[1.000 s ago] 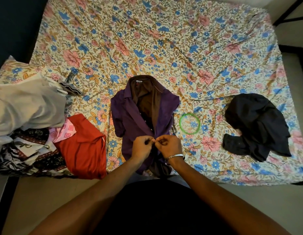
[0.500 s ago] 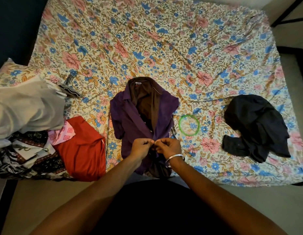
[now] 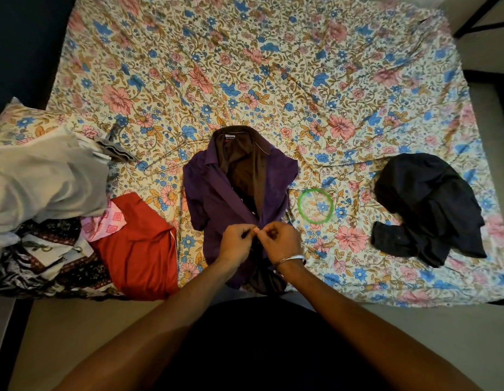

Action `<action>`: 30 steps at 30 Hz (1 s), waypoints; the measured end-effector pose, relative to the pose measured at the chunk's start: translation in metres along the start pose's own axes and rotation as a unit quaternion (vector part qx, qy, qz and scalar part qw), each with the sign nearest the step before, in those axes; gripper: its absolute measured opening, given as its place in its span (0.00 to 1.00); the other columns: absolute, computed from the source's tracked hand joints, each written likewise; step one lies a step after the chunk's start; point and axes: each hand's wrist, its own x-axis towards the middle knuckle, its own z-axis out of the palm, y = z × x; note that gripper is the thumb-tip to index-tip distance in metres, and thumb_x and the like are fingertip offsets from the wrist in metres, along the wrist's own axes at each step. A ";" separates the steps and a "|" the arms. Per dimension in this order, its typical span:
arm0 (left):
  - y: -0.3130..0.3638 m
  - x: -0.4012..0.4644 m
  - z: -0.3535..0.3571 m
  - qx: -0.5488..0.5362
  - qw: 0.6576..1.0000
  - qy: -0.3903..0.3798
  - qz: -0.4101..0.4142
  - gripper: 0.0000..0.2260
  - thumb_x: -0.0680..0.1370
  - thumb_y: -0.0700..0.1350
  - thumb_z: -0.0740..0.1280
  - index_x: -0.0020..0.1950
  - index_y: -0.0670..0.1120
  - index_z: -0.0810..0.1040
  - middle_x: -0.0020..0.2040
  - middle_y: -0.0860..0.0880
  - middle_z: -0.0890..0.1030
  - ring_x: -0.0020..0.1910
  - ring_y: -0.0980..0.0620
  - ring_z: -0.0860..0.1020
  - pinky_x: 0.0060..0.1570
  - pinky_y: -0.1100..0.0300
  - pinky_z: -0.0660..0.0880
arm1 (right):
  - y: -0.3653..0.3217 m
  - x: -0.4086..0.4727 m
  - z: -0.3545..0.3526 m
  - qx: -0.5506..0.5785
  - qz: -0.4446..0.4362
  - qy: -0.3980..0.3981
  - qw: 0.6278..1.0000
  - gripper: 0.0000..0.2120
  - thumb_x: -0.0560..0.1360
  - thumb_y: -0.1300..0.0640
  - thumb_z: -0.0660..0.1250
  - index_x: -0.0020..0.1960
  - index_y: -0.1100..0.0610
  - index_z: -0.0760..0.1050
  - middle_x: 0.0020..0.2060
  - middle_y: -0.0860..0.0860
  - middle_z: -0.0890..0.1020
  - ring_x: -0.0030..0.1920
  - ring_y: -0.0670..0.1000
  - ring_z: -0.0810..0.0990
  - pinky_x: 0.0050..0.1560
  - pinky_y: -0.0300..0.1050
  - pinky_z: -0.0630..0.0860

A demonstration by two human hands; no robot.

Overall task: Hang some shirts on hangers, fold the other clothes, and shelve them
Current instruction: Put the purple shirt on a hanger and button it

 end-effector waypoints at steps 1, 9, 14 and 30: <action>0.000 0.001 0.000 -0.032 0.999 -0.003 -0.006 0.10 0.82 0.39 0.67 0.45 0.43 0.86 0.40 0.44 0.86 0.40 0.50 0.83 0.44 0.52 0.79 | 0.001 0.003 0.002 0.104 0.047 -0.004 0.993 0.09 0.74 0.54 0.73 0.36 0.56 0.82 0.29 0.51 0.83 0.30 0.51 0.81 0.34 0.44 0.78; -0.011 -0.004 -0.006 0.173 0.981 -0.050 0.068 0.06 0.83 0.45 0.65 0.50 0.47 0.80 0.43 0.53 0.78 0.44 0.50 0.79 0.45 0.53 0.71 | 0.022 0.020 0.003 0.228 0.145 -0.012 0.963 0.09 0.74 0.51 0.75 0.42 0.57 0.83 0.35 0.54 0.84 0.33 0.48 0.80 0.35 0.40 0.76; -0.012 -0.011 -0.010 0.262 0.939 -0.086 0.206 0.04 0.82 0.47 0.64 0.51 0.50 0.79 0.47 0.56 0.76 0.52 0.52 0.76 0.47 0.49 0.68 | 0.019 0.046 0.013 0.046 0.121 -0.083 0.988 0.22 0.68 0.41 0.77 0.43 0.62 0.84 0.37 0.56 0.86 0.40 0.56 0.84 0.43 0.49 0.79; 0.002 0.010 -0.007 -0.201 0.957 0.044 -0.204 0.03 0.76 0.44 0.75 0.46 0.45 0.87 0.43 0.44 0.87 0.48 0.44 0.86 0.53 0.51 0.83 | 0.023 0.034 0.026 0.025 -0.013 -0.052 0.998 0.06 0.71 0.56 0.78 0.39 0.54 0.81 0.28 0.43 0.78 0.29 0.40 0.74 0.30 0.31 0.66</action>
